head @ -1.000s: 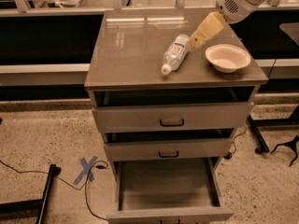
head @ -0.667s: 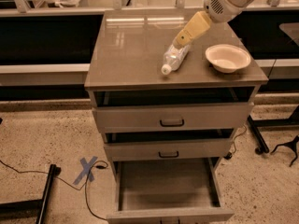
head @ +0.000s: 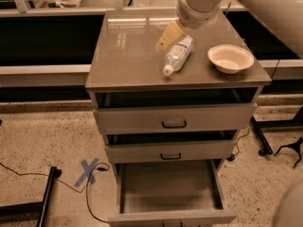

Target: Place blue plastic bottle into bottom drawer

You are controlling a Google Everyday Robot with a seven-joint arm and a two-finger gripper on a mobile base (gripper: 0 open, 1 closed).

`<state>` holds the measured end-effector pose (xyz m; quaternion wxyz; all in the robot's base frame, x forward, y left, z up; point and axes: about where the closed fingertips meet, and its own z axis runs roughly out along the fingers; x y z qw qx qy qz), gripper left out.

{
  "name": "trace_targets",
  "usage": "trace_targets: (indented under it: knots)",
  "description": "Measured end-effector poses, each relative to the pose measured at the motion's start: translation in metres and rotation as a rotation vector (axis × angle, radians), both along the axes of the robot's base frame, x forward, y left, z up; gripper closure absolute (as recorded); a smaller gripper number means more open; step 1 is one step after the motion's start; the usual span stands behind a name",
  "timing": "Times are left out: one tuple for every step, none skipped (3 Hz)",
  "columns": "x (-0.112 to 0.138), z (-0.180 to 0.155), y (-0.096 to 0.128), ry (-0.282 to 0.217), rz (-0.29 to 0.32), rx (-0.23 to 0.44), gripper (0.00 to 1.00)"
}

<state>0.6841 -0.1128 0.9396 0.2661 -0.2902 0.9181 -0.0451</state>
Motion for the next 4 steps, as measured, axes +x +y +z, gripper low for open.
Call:
trace_targets:
  knots:
    - [0.005,-0.023,0.003,0.053,-0.147,-0.028,0.00]
    - [0.008,-0.041,0.004,0.091,-0.259,-0.007,0.00]
    - [0.013,-0.054,0.005,0.109,-0.327,0.046,0.00]
    - [0.019,-0.066,0.009,0.121,-0.352,0.084,0.00]
